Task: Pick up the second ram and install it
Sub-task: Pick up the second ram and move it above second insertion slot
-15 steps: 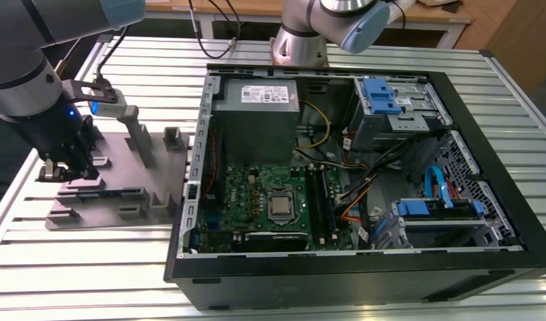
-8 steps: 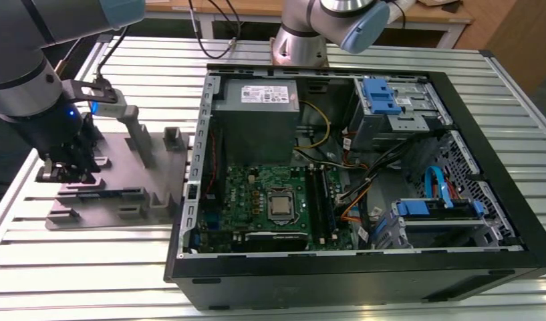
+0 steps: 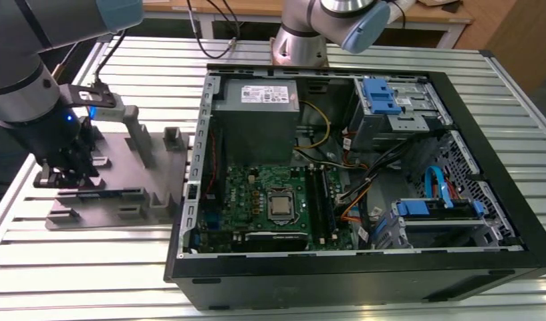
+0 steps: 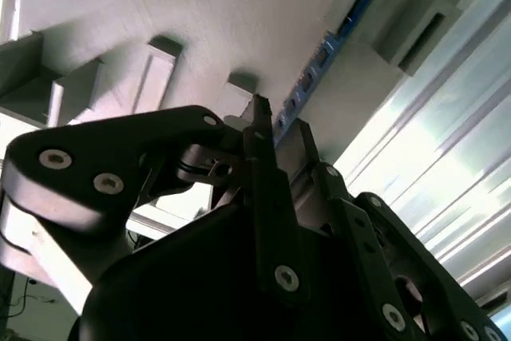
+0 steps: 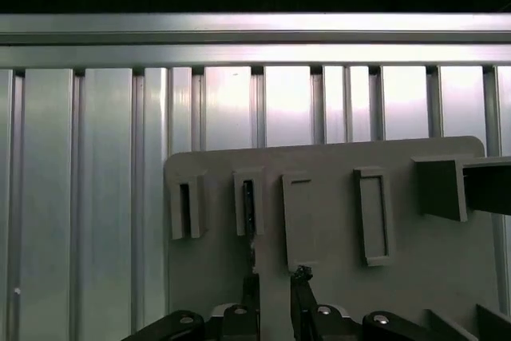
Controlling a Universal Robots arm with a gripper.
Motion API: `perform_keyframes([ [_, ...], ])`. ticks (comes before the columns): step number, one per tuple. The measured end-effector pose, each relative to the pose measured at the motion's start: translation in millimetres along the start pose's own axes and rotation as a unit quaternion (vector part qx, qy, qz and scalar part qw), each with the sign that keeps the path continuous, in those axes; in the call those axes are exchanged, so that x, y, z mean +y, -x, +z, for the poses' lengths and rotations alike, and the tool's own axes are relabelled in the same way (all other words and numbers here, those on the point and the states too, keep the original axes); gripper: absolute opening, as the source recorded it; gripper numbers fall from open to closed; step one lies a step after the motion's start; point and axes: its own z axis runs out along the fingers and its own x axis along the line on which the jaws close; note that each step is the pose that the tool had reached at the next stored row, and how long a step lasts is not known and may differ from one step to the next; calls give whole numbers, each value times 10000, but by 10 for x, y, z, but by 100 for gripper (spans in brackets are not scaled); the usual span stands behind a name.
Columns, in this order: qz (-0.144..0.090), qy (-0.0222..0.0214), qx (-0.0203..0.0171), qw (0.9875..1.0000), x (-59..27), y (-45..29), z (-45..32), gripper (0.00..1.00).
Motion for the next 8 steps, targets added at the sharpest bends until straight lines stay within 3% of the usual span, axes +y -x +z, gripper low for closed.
perform_keyframes([
  [3, -4, 0, 0, 10000, -3, -77, 25, 29],
  [8, -34, 4, 1, 10000, -15, -93, 102, 29],
])
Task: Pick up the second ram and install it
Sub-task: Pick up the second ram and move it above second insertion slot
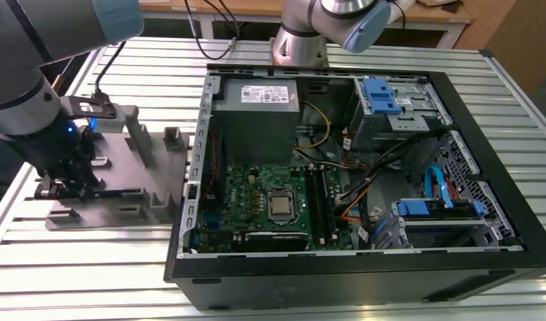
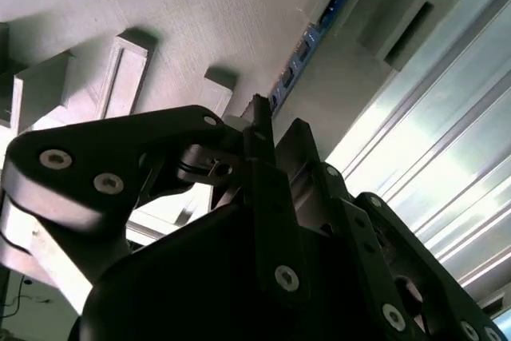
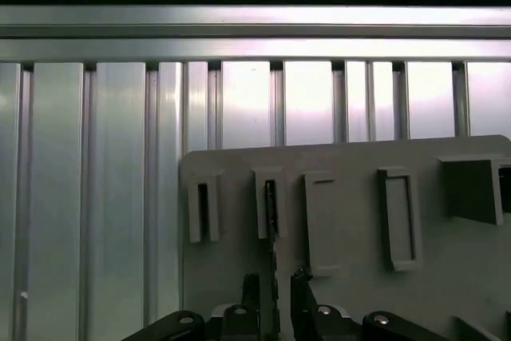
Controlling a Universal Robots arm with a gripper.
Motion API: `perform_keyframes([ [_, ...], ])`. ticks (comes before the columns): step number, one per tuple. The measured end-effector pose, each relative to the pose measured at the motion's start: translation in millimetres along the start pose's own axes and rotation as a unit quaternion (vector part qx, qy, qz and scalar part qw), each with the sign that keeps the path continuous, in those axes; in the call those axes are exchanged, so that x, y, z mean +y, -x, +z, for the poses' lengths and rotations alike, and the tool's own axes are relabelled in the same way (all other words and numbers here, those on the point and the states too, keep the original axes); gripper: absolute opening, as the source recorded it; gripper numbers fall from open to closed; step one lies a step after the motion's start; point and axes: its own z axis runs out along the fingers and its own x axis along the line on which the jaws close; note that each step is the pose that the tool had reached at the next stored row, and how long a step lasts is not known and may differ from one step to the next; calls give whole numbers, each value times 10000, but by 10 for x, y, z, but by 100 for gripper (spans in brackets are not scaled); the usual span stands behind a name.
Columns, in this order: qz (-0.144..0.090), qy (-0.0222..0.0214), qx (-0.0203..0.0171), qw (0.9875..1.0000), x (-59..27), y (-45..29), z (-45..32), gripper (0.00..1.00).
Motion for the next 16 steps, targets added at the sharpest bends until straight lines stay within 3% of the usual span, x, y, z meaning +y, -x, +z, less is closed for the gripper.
perform_keyframes([
  [10, -167, 24, 6, 9999, -80, -3, 171, 29],
  [16, -172, 26, 7, 9998, -80, -3, 172, 29],
])
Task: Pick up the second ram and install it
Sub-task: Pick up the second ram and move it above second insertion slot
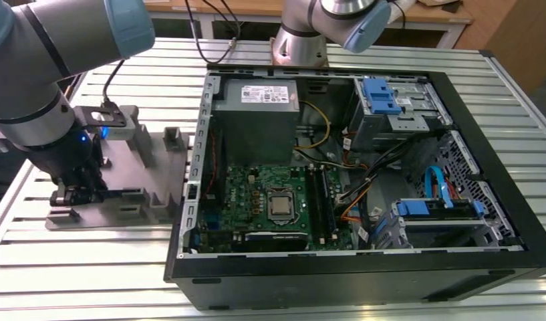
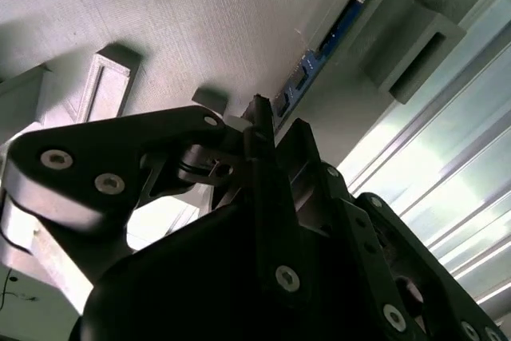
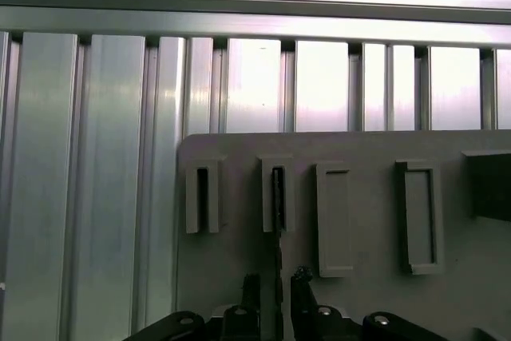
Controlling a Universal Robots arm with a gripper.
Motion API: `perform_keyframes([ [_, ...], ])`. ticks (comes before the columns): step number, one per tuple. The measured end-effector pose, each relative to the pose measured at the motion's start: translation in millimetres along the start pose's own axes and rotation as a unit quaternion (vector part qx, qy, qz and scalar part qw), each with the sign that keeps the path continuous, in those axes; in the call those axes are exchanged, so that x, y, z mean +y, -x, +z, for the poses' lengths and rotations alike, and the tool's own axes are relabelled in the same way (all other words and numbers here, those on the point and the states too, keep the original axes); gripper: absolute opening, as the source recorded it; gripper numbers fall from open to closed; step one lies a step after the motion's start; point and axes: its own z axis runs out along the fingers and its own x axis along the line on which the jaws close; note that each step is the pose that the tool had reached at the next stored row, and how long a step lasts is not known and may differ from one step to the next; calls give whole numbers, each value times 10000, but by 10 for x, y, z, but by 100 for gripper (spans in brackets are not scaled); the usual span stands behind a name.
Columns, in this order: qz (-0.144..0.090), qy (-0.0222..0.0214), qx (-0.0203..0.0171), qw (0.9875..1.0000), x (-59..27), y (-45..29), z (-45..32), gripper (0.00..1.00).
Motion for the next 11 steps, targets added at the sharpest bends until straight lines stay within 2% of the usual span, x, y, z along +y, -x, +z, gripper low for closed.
perform_keyframes([
  [2, 0, 0, 0, 10000, 0, 0, 0, 28],
  [4, 0, 1, 0, 10000, 0, 0, 0, 16],
  [11, 0, 4, 0, 10000, 0, 0, 0, 14],
])
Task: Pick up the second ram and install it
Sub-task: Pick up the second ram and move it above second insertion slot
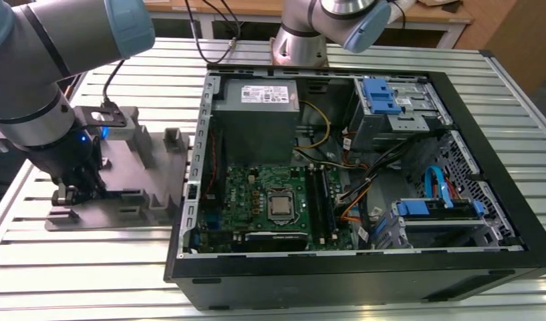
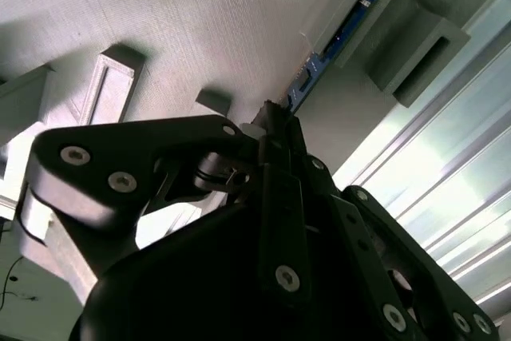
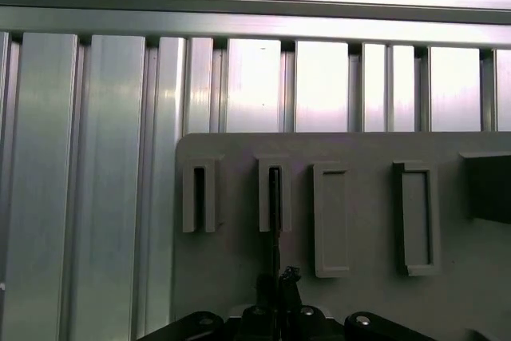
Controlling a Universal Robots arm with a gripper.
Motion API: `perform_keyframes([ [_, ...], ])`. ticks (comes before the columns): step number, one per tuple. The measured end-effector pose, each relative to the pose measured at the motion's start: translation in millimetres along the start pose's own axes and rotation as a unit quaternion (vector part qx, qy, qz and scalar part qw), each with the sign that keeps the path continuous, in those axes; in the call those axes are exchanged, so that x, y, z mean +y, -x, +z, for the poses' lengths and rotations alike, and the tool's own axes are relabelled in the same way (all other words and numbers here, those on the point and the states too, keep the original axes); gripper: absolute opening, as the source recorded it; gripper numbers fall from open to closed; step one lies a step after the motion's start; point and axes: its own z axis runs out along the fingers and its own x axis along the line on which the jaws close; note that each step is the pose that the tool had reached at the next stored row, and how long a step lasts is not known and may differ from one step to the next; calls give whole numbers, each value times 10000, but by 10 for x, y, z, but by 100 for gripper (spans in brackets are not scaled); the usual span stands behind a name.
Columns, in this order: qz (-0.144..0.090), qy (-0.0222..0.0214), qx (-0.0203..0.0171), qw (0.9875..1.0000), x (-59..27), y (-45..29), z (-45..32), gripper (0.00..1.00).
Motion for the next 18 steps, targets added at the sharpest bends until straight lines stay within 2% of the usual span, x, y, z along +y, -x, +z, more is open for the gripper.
perform_keyframes([
  [9, 0, 2, 0, 10000, 0, 0, -5, 14],
  [18, 0, 2, 0, 10000, 5, 4, -128, 14],
])
